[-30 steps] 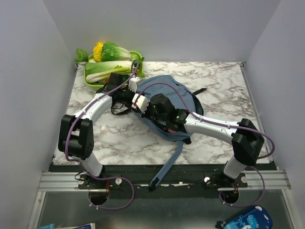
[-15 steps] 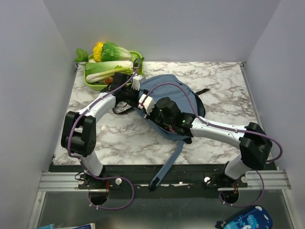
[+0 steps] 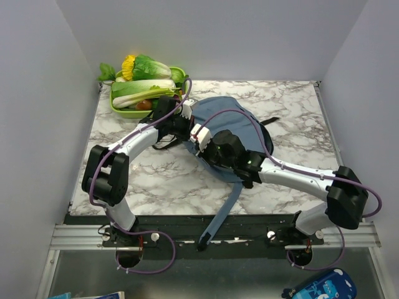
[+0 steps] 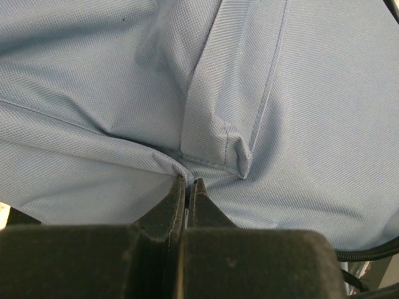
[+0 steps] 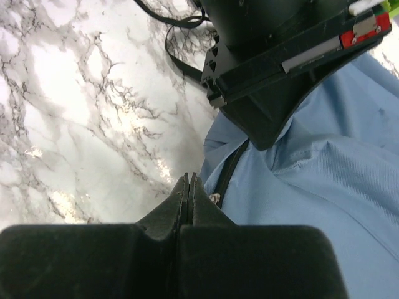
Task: Pack the student bag
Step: Zip the student bag at the center of the board.
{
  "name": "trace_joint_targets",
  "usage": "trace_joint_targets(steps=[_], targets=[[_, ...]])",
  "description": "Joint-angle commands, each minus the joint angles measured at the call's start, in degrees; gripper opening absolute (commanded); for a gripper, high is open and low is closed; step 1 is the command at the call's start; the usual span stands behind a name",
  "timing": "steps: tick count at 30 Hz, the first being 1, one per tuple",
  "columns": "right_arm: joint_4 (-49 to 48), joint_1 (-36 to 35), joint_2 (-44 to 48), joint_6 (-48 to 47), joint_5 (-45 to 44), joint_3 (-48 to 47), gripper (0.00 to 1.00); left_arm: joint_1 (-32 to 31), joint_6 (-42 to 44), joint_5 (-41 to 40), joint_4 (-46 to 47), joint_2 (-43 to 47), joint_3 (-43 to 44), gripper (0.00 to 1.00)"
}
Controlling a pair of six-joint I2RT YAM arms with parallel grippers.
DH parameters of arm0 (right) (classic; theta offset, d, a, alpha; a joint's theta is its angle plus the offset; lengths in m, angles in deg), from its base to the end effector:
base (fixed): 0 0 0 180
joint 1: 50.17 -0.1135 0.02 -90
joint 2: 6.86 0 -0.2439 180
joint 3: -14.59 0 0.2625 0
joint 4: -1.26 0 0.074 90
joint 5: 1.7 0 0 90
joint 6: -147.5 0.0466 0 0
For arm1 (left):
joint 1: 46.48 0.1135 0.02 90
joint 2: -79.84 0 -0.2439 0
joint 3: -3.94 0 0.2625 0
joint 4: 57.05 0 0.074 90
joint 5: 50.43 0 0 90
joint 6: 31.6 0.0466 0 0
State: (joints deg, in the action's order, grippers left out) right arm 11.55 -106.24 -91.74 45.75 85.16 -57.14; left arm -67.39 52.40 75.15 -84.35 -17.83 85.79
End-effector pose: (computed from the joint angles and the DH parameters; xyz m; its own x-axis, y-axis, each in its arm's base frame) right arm 0.2055 0.3010 0.2488 -0.0544 -0.4451 -0.8938 -0.8289 0.5193 -0.2082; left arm 0.3516 -0.1634 0.2072 -0.7068 0.1790 -0.6844 0.6165 0.6303 -0.4718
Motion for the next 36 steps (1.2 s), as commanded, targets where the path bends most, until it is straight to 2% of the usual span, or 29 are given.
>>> trace_joint_targets(steps=[1, 8, 20, 26, 32, 35, 36], targets=[[0.36, -0.62, 5.77, 3.05, 1.29, 1.65, 0.0, -0.1, 1.25, -2.08, 1.35, -1.12, 1.4, 0.0], [4.83, -0.7, 12.53, 6.29, -3.71, 6.13, 0.0, 0.25, 2.57, -3.66, -0.85, -0.94, 2.99, 0.0], [12.66, -0.62, 28.62, 14.11, -10.4, 17.65, 0.01, 7.63, 3.18, -5.69, -3.14, -1.56, 6.86, 0.0], [14.61, -0.62, 36.18, 16.85, -12.68, 20.9, 0.01, 7.72, 5.38, -6.57, -4.46, -1.3, 6.86, 0.0], [18.64, -0.62, 37.15, 16.67, -17.24, 19.06, 0.01, 6.58, 8.55, -7.53, -5.86, 0.37, 6.5, 0.0], [17.35, -0.7, 39.61, 16.41, -14.81, 19.15, 0.0, 6.58, 9.16, -6.14, -8.32, 0.63, 7.47, 0.01], [16.98, -0.7, 38.75, 16.58, -11.14, 18.97, 0.04, 6.23, 9.42, -5.43, -9.98, 0.98, 7.73, 0.05]])
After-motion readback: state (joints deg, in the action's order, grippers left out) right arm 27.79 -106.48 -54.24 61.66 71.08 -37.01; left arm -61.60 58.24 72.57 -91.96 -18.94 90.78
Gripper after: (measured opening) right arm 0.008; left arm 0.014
